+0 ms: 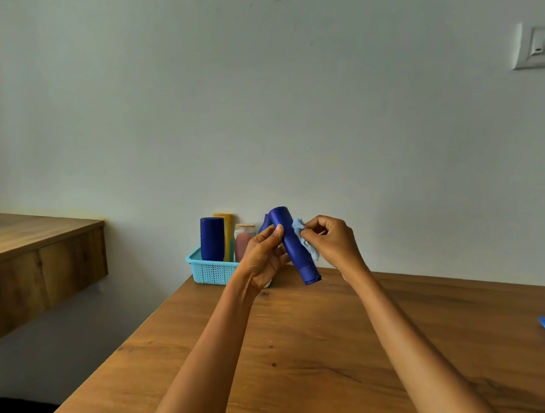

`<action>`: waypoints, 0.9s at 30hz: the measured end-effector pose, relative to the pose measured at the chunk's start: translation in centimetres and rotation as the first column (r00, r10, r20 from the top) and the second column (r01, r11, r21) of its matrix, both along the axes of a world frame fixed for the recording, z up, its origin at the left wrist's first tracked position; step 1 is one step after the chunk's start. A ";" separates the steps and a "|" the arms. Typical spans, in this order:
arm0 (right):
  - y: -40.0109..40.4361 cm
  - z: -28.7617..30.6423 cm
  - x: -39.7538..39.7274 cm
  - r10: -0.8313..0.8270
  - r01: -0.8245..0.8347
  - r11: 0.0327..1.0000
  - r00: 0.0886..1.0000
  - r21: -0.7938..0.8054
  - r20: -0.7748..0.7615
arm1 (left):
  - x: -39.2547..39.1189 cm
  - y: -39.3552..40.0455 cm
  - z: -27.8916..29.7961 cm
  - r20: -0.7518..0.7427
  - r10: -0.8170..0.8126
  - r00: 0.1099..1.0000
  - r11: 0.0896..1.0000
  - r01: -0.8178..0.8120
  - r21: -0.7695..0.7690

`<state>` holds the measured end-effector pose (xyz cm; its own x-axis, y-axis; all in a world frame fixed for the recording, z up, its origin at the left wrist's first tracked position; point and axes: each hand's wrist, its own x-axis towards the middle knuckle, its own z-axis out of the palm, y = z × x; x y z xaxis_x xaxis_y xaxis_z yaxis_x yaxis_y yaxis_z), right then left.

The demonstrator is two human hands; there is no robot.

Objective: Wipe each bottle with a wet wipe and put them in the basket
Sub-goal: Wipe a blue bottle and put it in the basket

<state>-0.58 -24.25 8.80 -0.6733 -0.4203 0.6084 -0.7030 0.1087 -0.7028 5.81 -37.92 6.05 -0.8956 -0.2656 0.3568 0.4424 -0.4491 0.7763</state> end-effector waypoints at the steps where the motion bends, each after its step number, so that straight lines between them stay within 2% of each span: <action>1: 0.0 -0.1 -0.1 -0.038 0.038 0.999 0.999 -0.029 -0.006 | 0.0 0.1 0.1 0.004 -0.009 1.000 1.000 0.009 0.001; 4: -0.2 -0.1 0.4 -0.098 0.087 0.983 0.993 -0.162 -0.060 | -0.1 0.6 0.3 0.018 -0.055 0.998 0.997 0.056 -0.056; 6: -0.4 0.3 0.9 -0.070 0.051 0.981 0.993 -0.186 -0.098 | -0.1 0.7 0.4 0.013 -0.056 0.998 0.996 0.057 -0.068; 10: -0.2 1.0 0.9 0.112 -0.112 0.993 0.994 -0.030 0.009 | 0.1 0.0 0.5 0.004 0.012 1.000 1.000 -0.012 -0.018; 12: 0.1 0.8 0.3 0.111 -0.114 0.992 0.992 0.050 0.066 | 0.0 -0.2 0.4 0.015 0.044 0.999 0.999 -0.044 0.021; 16: 0.4 0.4 -0.2 -0.067 0.067 0.998 0.998 -0.006 -0.021 | -0.2 0.6 0.6 0.055 0.060 0.997 0.998 -0.060 0.010; 19: -0.1 0.7 0.7 0.015 -0.019 0.999 0.997 -0.050 -0.080 | -0.2 0.9 0.7 0.056 0.071 0.996 0.997 -0.072 0.014; 21: -0.2 1.1 1.1 0.077 -0.076 0.997 0.995 0.026 -0.056 | -0.1 0.6 0.7 0.062 0.113 0.992 0.992 -0.116 0.048; 24: 0.0 1.1 1.0 0.137 -0.130 0.952 0.991 0.279 -0.006 | 0.0 0.0 0.9 0.085 0.176 0.981 0.981 -0.182 0.065; 25: 0.1 0.9 1.0 0.129 -0.115 0.940 0.991 0.320 -0.022 | 0.1 0.0 0.9 0.091 0.181 0.979 0.980 -0.187 0.062; 27: 0.1 0.7 1.0 0.056 -0.028 0.963 0.994 0.268 -0.099 | 0.1 0.2 0.8 0.102 0.167 0.981 0.984 -0.173 0.050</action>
<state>0.41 -24.11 9.50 -0.5902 -0.6026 0.5371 -0.7788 0.2502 -0.5751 5.90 -37.68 6.86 -0.8654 -0.4347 0.2493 0.4397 -0.4199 0.7939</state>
